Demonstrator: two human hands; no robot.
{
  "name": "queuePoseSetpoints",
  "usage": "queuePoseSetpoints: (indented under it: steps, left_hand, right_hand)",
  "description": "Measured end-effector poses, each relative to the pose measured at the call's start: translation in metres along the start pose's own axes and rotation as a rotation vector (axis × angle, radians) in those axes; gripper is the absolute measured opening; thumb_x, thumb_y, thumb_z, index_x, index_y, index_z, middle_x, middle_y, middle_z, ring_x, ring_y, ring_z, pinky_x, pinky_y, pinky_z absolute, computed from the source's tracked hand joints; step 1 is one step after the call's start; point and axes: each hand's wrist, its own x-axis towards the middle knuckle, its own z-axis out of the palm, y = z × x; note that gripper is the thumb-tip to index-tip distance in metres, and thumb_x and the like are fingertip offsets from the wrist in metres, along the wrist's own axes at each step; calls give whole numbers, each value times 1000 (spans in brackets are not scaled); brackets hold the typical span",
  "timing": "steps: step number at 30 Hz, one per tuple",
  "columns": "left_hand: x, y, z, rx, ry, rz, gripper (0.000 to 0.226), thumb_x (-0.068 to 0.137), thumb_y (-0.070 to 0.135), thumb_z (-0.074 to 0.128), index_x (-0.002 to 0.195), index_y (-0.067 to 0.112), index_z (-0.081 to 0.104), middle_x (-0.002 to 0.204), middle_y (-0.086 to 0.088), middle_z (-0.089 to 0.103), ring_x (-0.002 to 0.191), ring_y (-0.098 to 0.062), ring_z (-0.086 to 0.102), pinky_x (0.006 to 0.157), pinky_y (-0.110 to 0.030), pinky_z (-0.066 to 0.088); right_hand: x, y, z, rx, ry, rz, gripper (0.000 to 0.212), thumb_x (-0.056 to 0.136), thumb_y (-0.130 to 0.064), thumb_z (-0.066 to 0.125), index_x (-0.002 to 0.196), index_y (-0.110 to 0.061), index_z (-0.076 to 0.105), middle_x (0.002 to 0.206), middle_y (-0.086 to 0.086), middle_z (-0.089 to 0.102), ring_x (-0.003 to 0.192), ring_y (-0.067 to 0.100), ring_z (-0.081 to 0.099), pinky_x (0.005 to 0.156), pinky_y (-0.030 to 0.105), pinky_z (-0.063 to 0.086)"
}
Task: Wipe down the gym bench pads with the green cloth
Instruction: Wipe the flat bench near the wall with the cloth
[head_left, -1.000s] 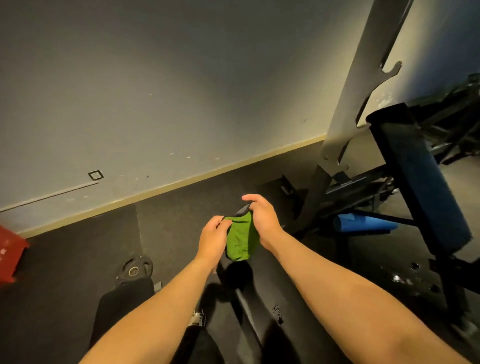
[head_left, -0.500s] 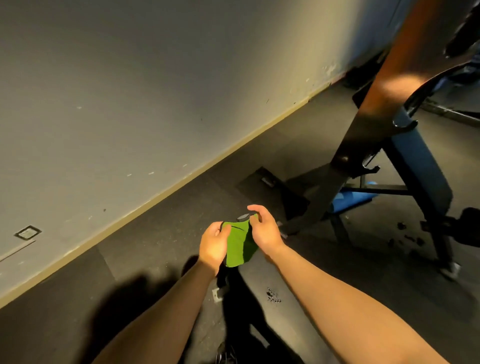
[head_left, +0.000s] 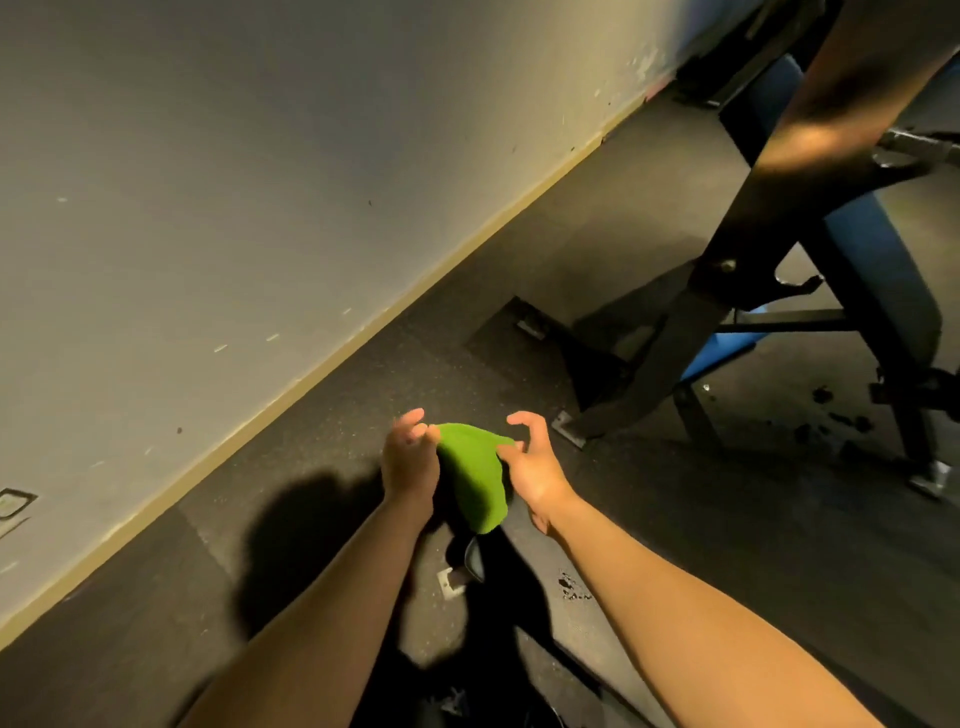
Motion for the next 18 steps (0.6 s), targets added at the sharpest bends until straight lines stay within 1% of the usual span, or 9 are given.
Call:
queuePoseSetpoints:
  steps: [2,5,7,9,11,12,14,15,18]
  left_hand:
    - [14,-29,15,-82,-67,-78,27,93,15,65,111,35,61,120,-6,63,112,-26,60,106,-49,46]
    - [30,-79,42,-139,-223,-152,25,91,20,69,105,40,65,123,2,65,117,-21,61,107,-51,45]
    - [40,-114,62,-150,-361,-143,28,85,23,69,110,36,68,119,1,69,114,-20,64,106,-52,47]
    - [52,-144,78,-112,-490,-88,40,79,26,64,118,30,67,119,0,70,114,-20,65,105,-51,48]
    - [73,-182,96,-69,-591,-53,54,81,24,60,134,28,56,130,-2,65,120,-19,61,107,-44,47]
    - [84,-201,105,-46,-625,-50,65,82,20,60,145,28,45,138,-2,59,123,-17,58,108,-42,45]
    - [108,-225,120,106,-651,-7,82,85,14,60,155,33,24,140,6,51,123,-12,53,105,-34,42]
    - [119,-241,130,183,-645,38,81,86,11,58,155,35,23,137,10,51,119,-11,53,100,-31,41]
    - [141,-287,155,332,-529,139,55,92,8,53,144,25,45,125,2,63,111,-17,59,89,-26,40]
  right_hand:
    - [16,22,3,5,27,-31,31,94,-4,49,111,-30,52,86,6,50,70,18,46,65,31,40]
    - [49,56,8,18,41,49,38,85,-1,53,105,-30,66,110,0,65,98,19,61,87,33,49]
    - [77,83,13,32,32,93,47,80,2,51,108,-32,67,111,3,67,101,20,64,89,33,53]
    - [104,105,14,-1,47,88,51,81,6,47,114,-28,66,108,2,69,99,18,65,85,30,54]
    - [134,140,18,-78,76,59,52,83,5,48,117,-30,63,102,-2,67,94,16,64,80,26,52]
    - [150,160,19,-129,64,30,52,82,3,50,119,-33,60,99,-4,65,93,16,63,80,26,50]
    - [180,191,20,-232,26,-51,50,83,0,55,121,-33,58,94,-9,61,92,14,59,82,23,46]
    - [195,210,21,-279,5,-92,45,85,-3,57,121,-30,58,97,-11,61,93,12,57,83,19,44]
    - [229,255,16,-433,36,-189,29,96,-13,52,120,-24,64,112,-11,66,102,7,57,91,17,40]
